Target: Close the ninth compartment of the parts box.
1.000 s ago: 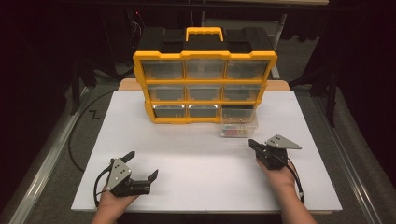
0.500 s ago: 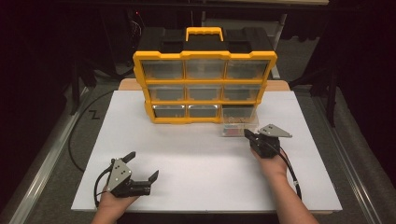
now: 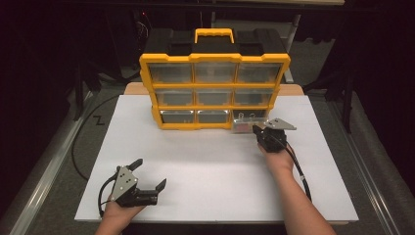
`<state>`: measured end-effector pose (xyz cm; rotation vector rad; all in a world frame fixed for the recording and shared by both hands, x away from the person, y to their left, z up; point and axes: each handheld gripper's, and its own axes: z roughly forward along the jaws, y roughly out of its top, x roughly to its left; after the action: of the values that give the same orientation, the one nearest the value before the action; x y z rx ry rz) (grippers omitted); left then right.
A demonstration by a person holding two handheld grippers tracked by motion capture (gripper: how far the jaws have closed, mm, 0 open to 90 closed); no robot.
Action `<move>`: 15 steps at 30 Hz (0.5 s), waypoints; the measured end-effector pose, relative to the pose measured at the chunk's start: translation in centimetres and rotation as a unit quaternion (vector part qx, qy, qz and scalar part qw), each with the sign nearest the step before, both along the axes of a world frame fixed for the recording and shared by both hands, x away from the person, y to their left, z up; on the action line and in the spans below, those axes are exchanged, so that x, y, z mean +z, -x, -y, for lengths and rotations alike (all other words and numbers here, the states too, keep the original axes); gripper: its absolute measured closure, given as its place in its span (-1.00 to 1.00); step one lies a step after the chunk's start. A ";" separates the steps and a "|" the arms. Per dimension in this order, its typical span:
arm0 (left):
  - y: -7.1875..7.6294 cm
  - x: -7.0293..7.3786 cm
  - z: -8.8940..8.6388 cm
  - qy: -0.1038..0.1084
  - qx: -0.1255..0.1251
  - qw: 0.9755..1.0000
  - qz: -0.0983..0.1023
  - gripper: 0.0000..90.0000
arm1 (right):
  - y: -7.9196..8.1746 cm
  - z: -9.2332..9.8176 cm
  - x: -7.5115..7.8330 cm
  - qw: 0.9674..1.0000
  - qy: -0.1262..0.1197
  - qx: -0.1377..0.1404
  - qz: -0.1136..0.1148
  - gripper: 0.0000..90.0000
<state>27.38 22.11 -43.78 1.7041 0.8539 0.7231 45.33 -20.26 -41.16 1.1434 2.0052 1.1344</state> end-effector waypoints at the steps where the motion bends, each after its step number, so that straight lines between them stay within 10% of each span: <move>1: 0.0 0.0 0.0 0.000 -0.001 1.000 0.000 -0.99 | -0.2 -0.1 0.1 1.000 0.002 -0.001 0.000 1.00; 15: -0.1 0.0 -0.1 0.004 -0.004 1.000 -0.002 -0.99 | -3.8 -1.9 0.8 1.000 0.006 -0.007 -0.010 1.00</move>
<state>27.46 22.26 -43.83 1.7019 0.8504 0.7108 49.15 -18.40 -40.38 1.1655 2.0125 1.1057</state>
